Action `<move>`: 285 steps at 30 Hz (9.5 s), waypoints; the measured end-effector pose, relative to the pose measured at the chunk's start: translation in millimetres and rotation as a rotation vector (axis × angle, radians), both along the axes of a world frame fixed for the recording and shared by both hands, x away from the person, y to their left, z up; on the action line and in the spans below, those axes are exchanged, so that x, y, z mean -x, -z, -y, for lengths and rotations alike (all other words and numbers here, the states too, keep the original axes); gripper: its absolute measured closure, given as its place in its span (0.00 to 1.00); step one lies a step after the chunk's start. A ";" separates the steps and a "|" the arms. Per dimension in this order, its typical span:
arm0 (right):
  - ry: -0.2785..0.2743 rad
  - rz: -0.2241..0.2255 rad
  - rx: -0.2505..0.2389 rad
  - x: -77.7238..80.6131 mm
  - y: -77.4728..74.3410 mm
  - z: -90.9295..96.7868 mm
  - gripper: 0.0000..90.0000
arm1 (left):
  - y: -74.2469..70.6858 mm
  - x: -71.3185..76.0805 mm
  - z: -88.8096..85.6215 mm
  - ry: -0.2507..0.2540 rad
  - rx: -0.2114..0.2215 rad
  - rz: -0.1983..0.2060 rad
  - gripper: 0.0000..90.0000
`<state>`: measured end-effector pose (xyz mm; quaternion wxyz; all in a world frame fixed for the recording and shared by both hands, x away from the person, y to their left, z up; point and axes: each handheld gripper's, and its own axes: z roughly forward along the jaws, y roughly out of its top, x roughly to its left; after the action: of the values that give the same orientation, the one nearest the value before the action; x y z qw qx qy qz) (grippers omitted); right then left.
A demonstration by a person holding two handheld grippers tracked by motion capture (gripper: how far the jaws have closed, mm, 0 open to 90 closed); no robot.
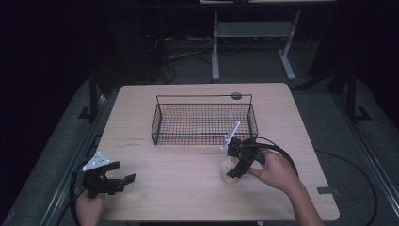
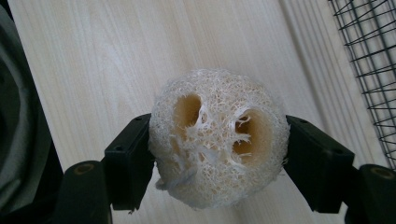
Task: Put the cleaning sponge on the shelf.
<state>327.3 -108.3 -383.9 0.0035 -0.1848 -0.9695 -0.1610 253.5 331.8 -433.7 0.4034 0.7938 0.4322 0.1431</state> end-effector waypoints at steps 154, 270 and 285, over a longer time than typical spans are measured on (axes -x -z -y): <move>0.281 -0.038 -0.035 -171.3 -5.2 -32.8 0.32 | 0.4 -0.7 -2.9 -0.002 0.014 0.001 0.15; 0.264 0.017 -0.098 -97.9 -43.8 30.6 0.18 | 1.9 -0.1 2.8 0.008 -0.004 -0.007 0.15; 0.238 0.031 -0.100 -80.4 -40.9 34.2 0.18 | 2.5 -0.4 5.0 0.011 -0.007 -0.007 0.15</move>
<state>407.8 -142.6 -343.0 -0.0213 -0.2956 -0.9314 -0.2111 253.9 326.8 -436.1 0.3999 0.7979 0.4289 0.1394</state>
